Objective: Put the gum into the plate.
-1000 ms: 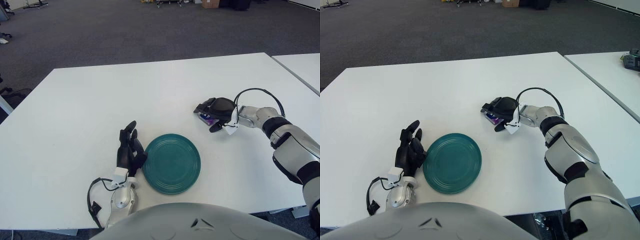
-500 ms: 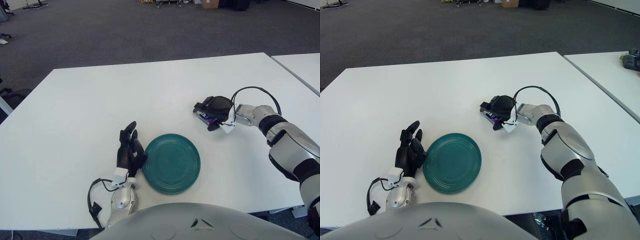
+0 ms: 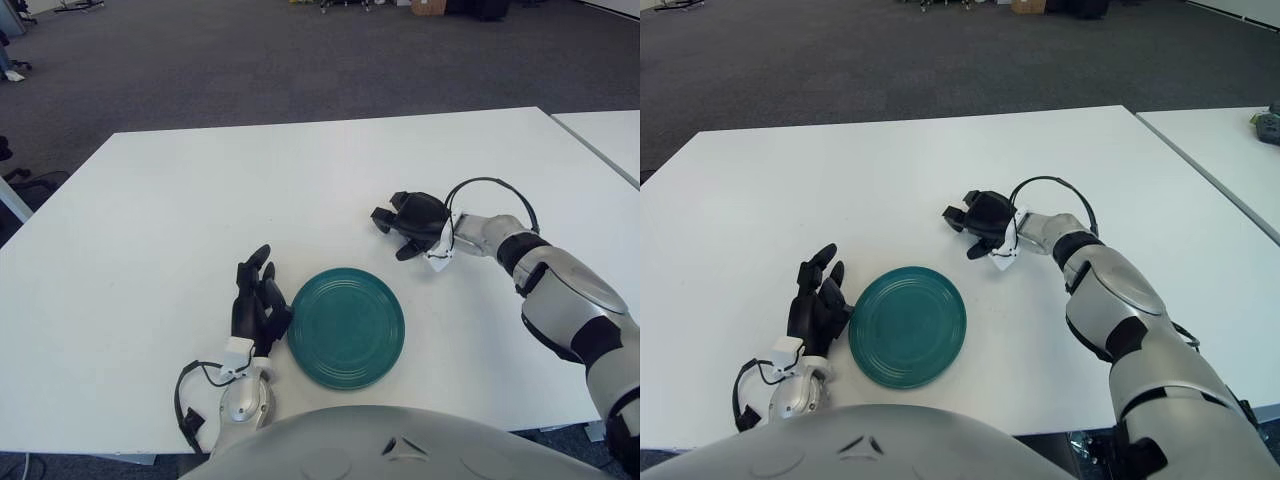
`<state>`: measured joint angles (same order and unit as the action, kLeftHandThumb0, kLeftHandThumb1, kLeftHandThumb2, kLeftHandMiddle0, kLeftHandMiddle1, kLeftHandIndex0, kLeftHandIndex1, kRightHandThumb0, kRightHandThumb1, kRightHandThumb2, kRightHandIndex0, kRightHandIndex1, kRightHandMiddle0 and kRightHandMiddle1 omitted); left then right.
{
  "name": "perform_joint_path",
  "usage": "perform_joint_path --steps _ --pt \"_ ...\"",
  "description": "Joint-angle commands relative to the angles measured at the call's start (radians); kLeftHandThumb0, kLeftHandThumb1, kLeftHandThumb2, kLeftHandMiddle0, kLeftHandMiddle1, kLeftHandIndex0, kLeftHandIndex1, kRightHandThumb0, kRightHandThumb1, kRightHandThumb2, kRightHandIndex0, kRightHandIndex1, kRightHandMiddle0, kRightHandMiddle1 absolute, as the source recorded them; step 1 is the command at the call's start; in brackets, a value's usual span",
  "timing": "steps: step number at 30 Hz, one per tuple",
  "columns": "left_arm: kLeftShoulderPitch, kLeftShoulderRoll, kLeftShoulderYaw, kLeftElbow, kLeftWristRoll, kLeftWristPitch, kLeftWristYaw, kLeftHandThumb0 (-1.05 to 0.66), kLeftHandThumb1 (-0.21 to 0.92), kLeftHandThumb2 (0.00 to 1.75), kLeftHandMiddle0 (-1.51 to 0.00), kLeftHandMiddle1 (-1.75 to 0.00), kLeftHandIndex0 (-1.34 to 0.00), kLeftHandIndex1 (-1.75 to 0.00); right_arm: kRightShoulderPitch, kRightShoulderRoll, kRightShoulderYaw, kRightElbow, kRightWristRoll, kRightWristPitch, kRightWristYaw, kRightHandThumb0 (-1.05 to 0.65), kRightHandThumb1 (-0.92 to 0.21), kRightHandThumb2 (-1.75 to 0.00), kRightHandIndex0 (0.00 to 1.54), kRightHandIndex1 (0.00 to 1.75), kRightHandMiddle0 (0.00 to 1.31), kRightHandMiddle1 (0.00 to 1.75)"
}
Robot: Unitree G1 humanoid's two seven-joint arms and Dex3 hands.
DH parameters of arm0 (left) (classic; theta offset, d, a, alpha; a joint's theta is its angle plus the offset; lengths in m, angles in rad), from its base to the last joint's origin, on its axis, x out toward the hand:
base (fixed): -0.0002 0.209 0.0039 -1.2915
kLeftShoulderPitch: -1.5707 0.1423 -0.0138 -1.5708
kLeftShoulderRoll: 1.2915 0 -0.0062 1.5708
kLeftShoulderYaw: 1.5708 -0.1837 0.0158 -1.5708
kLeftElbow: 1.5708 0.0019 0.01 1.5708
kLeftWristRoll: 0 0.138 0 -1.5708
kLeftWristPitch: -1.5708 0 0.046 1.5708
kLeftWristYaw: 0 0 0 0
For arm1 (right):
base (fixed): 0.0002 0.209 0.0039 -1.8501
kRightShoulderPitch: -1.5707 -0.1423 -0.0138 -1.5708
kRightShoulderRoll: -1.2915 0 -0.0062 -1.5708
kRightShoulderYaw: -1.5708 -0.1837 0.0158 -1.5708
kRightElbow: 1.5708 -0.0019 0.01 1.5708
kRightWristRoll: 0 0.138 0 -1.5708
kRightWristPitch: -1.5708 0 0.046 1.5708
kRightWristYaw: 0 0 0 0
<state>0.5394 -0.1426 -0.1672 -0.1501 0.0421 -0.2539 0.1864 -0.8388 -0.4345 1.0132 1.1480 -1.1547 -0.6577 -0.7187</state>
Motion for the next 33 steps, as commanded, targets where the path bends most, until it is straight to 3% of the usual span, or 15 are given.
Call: perform_joint_path --steps 1,9,17,33 --pt "0.025 -0.008 0.016 -0.028 0.008 -0.011 0.019 -0.86 0.92 0.97 -0.43 -0.03 -0.01 -0.86 0.042 -0.018 0.010 -0.040 -0.030 0.009 -0.112 -0.40 -0.60 -0.95 0.72 1.75 0.40 1.75" --pt "0.034 -0.042 0.010 -0.046 0.002 -0.063 0.063 -0.85 0.92 0.89 -0.50 -0.07 -0.02 -0.89 0.042 0.005 -0.004 -0.019 -0.018 -0.026 -0.221 -0.42 -0.54 -1.03 0.87 1.75 0.45 1.75" --pt "0.013 -0.034 0.014 -0.031 -0.005 -0.078 0.076 -0.85 0.92 0.85 -0.54 -0.08 -0.04 -0.91 0.027 0.029 -0.016 0.004 -0.006 -0.037 -0.211 -0.43 -0.48 -1.10 0.99 1.75 0.49 1.75" --pt "0.012 -0.012 0.009 -0.032 -0.049 -0.061 0.029 -0.83 0.92 0.87 -0.51 -0.07 -0.04 -0.91 0.012 0.049 -0.049 0.004 0.008 0.018 -0.204 -0.45 -0.43 -1.18 1.17 1.75 0.53 1.75"
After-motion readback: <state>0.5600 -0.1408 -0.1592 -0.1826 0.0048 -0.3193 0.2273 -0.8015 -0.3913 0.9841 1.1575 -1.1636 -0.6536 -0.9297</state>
